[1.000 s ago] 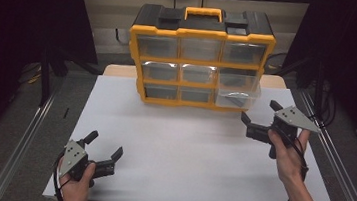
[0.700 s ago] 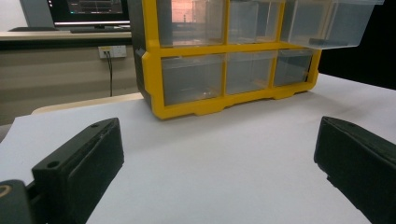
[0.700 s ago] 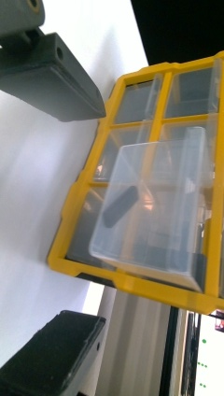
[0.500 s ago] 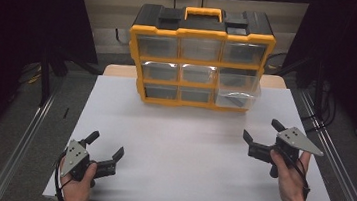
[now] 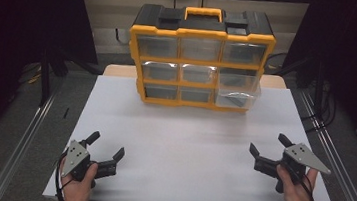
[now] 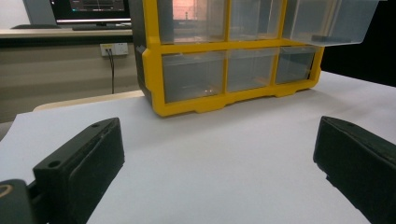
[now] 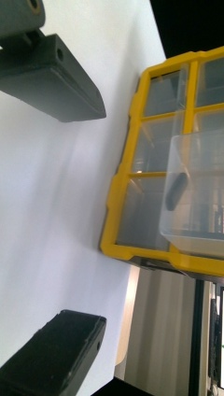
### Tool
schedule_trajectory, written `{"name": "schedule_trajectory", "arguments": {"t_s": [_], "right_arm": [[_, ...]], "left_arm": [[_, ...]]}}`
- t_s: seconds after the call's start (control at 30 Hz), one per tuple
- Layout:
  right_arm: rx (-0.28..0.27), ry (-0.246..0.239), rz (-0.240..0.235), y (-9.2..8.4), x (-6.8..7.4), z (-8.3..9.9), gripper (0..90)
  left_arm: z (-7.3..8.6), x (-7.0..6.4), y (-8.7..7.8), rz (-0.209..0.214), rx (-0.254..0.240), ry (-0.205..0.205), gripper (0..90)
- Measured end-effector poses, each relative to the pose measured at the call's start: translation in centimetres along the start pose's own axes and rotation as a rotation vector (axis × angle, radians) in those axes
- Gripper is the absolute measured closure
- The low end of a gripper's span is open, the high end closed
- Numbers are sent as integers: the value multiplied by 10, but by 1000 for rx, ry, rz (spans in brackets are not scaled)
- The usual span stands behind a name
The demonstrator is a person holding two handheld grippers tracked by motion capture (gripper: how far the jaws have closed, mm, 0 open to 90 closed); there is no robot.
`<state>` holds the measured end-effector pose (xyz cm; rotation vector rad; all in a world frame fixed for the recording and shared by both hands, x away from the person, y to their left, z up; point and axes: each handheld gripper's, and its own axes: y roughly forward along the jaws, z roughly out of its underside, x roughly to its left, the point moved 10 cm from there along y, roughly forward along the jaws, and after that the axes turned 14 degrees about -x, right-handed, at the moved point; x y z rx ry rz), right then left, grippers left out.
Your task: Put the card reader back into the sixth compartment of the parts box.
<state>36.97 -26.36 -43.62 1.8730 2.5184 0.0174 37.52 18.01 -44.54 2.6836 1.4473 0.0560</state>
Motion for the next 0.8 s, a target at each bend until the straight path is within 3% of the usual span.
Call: {"name": "schedule_trajectory", "arguments": {"t_s": [0.27,0.4,0.5,0.6,0.8], "right_arm": [[9,3,46,-20,-6,13,14],[-19,9,67,-27,-10,14,10],[-27,-40,65,-29,-13,20,7],[-27,-32,78,-27,-17,22,10],[-17,-19,96,-28,-17,23,2]], "left_arm": [[1,1,0,-9,5,-3,19],[0,1,-1,-18,-1,-4,18],[-3,-1,-3,-13,-9,-7,19],[-2,-2,-4,-18,-13,-24,18],[-2,4,-2,-21,-12,-12,8]]}}
